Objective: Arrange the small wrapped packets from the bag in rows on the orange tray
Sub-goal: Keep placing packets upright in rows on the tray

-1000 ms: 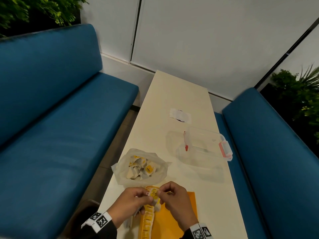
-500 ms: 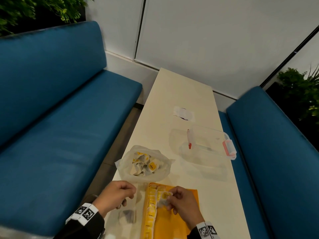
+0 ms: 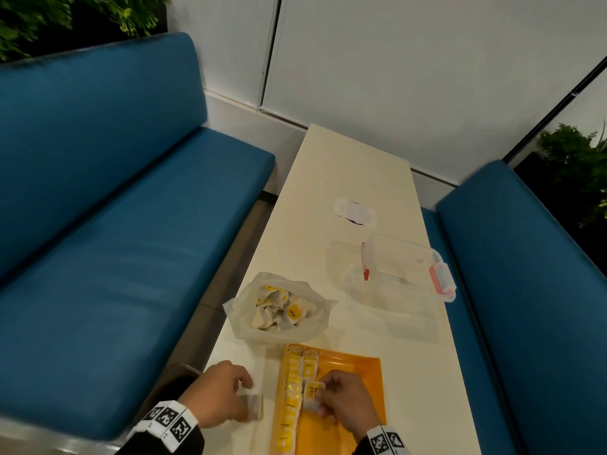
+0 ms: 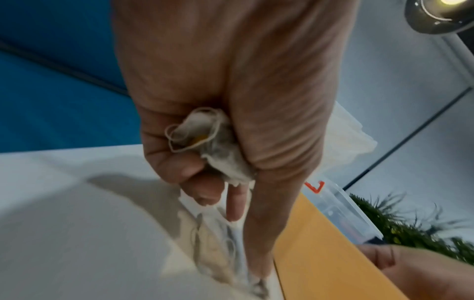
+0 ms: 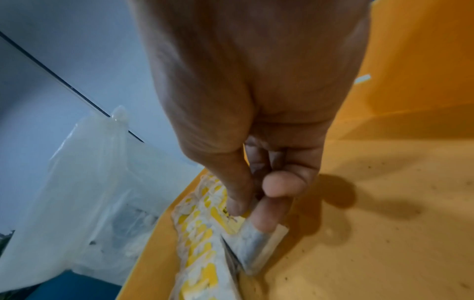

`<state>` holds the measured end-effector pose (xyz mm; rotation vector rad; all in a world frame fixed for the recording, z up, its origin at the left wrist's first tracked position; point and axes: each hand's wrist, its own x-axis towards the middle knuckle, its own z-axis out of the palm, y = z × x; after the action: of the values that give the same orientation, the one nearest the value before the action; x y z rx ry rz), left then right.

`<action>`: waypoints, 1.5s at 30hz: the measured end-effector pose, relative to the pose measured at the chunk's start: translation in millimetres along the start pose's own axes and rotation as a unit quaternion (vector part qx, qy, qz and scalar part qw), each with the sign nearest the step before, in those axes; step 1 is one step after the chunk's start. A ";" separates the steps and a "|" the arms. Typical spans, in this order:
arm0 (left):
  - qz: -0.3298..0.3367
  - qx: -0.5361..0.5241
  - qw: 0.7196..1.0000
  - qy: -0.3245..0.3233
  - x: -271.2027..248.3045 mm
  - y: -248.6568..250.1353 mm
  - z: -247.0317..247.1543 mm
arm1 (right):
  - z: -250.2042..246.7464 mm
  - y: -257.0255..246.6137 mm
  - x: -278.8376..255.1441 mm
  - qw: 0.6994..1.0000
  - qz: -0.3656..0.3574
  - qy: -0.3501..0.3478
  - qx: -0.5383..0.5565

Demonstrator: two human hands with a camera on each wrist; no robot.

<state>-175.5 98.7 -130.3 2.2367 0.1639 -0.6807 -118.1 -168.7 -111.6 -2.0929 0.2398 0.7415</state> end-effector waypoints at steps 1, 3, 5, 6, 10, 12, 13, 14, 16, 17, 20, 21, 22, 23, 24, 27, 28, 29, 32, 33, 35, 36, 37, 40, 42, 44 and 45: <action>0.006 0.025 1.000 0.003 -0.1 1.1 2.6 | 2.5 0.5 0.7 1.000 0.004 -0.001 0.002; 0.017 0.064 0.998 0.013 0.2 3.0 8.0 | 7.3 0.1 2.2 1.000 0.016 0.002 0.014; 0.016 0.084 0.996 0.022 1.7 2.7 12.6 | 11.4 -0.6 5.0 0.999 0.026 0.011 0.027; 0.015 0.090 0.996 0.025 2.7 2.2 14.0 | 13.1 -0.7 6.5 0.999 0.031 0.016 0.031; 0.023 0.106 0.994 0.033 4.2 1.6 15.9 | 17.9 -0.2 13.1 0.998 0.045 0.036 0.034; 0.029 0.112 0.993 0.035 4.9 0.9 17.4 | 19.5 -2.3 14.7 0.997 0.049 0.041 0.037; 0.029 0.113 0.993 0.034 5.1 0.7 17.8 | 20.3 -3.9 15.1 0.997 0.049 0.043 0.036; 0.028 0.112 0.993 0.033 5.3 0.5 18.1 | 20.8 -5.3 15.2 0.997 0.048 0.046 0.033; 0.025 0.104 0.994 0.029 5.8 -1.4 18.9 | 21.8 -7.7 14.6 0.997 0.046 0.051 0.030; 0.026 0.099 0.994 0.025 5.8 -2.6 19.1 | 22.6 -8.5 14.2 0.997 0.048 0.052 0.031; 0.041 0.092 0.995 0.019 4.6 -4.9 18.9 | 24.5 -9.4 13.4 0.996 0.057 0.053 0.035; 0.044 0.090 0.995 0.020 4.4 -5.5 18.5 | 25.0 -9.3 13.6 0.996 0.058 0.053 0.037; 0.047 0.088 0.995 0.021 4.3 -5.9 18.2 | 25.5 -9.4 14.1 0.996 0.059 0.054 0.039; 0.051 0.088 0.995 0.022 4.1 -6.1 18.2 | 25.6 -9.4 14.6 0.996 0.060 0.056 0.041; 0.055 0.087 0.994 0.025 3.8 -6.1 18.5 | 25.7 -9.3 15.2 0.996 0.060 0.056 0.043; 0.055 0.081 0.994 0.038 1.6 -6.1 19.2 | 26.1 -8.7 17.8 0.995 0.062 0.060 0.049; 0.056 0.080 0.994 0.044 1.0 -6.0 20.1 | 26.0 -8.5 18.3 0.995 0.062 0.063 0.048; 0.056 0.080 0.994 0.047 0.4 -5.7 20.4 | 25.9 -8.7 18.4 0.995 0.062 0.066 0.045; 0.052 0.079 0.993 0.065 -1.6 -4.5 21.6 | 25.2 -10.0 17.7 0.995 0.066 0.069 0.037; 0.051 0.079 0.993 0.069 -2.4 -4.8 22.1 | 25.0 -10.3 17.7 0.995 0.067 0.070 0.036; 0.051 0.073 0.994 0.069 -4.4 -4.6 21.7 | 24.2 -10.7 17.3 0.994 0.071 0.078 0.036; 0.052 0.065 0.994 0.072 -5.4 -4.9 20.8 | 23.2 -10.2 17.1 0.993 0.073 0.084 0.039; 0.052 0.057 0.994 0.079 -6.4 -5.8 19.6 | 22.1 -9.6 16.4 0.993 0.074 0.088 0.041; 0.044 0.065 0.993 0.089 -9.2 -9.3 16.4 | 18.1 -7.1 11.9 0.992 0.073 0.088 0.052; 0.039 0.078 0.993 0.082 -10.1 -10.3 17.1 | 15.6 -6.2 8.2 0.993 0.076 0.084 0.040; 0.033 0.083 0.993 0.078 -8.0 -10.4 19.8 | 13.6 -6.2 4.7 0.994 0.071 0.082 0.025; 0.028 0.082 0.993 0.079 -6.4 -9.9 21.0 | 12.6 -6.6 3.2 0.994 0.065 0.081 0.018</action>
<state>-193.0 91.1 -145.1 2.4439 0.1277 -0.5034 -118.1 -154.4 -114.6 -2.1205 0.4796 0.6375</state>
